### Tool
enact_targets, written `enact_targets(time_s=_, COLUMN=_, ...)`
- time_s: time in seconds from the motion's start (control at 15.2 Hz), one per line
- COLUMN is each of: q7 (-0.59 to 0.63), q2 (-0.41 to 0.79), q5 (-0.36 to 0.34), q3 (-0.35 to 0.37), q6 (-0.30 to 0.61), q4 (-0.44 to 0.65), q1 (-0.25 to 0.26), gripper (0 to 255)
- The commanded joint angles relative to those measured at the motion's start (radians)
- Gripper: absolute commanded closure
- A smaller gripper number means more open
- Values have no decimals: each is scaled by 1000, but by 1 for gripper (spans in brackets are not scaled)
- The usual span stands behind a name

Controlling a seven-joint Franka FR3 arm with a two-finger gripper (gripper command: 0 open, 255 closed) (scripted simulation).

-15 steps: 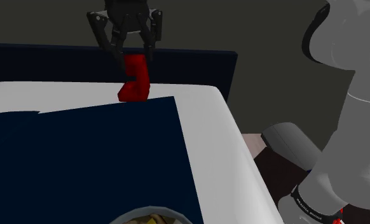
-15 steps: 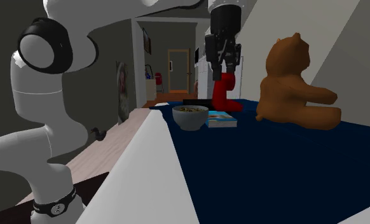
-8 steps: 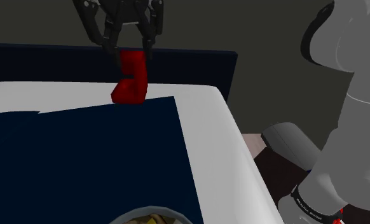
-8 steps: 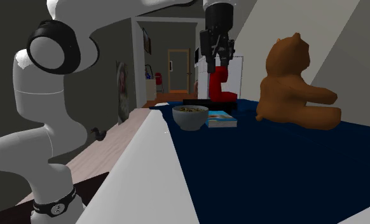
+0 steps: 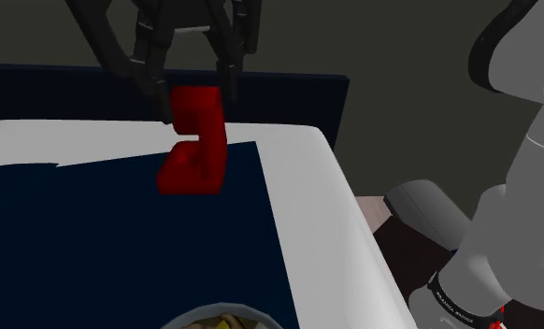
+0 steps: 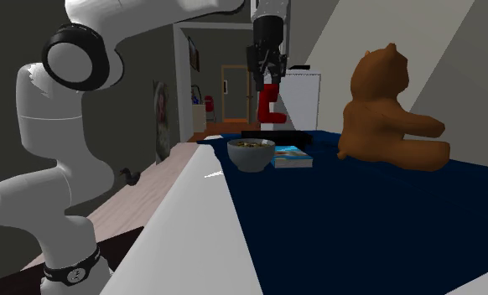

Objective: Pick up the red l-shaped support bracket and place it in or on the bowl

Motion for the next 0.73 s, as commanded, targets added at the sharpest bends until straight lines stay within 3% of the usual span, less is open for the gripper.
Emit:
enact_targets(time_s=0.0, q7=57, q2=7, q5=-8, q3=19, q6=-9, q4=9, q1=41, gripper=255)
enact_targets(time_s=0.4, q7=222, q2=53, q5=-57, q3=74, q6=-67, q4=84, q1=187, gripper=255)
enact_targets(time_s=0.66, q7=340, q2=130, q5=-133, q3=97, q6=-133, q4=198, q1=344, gripper=255)
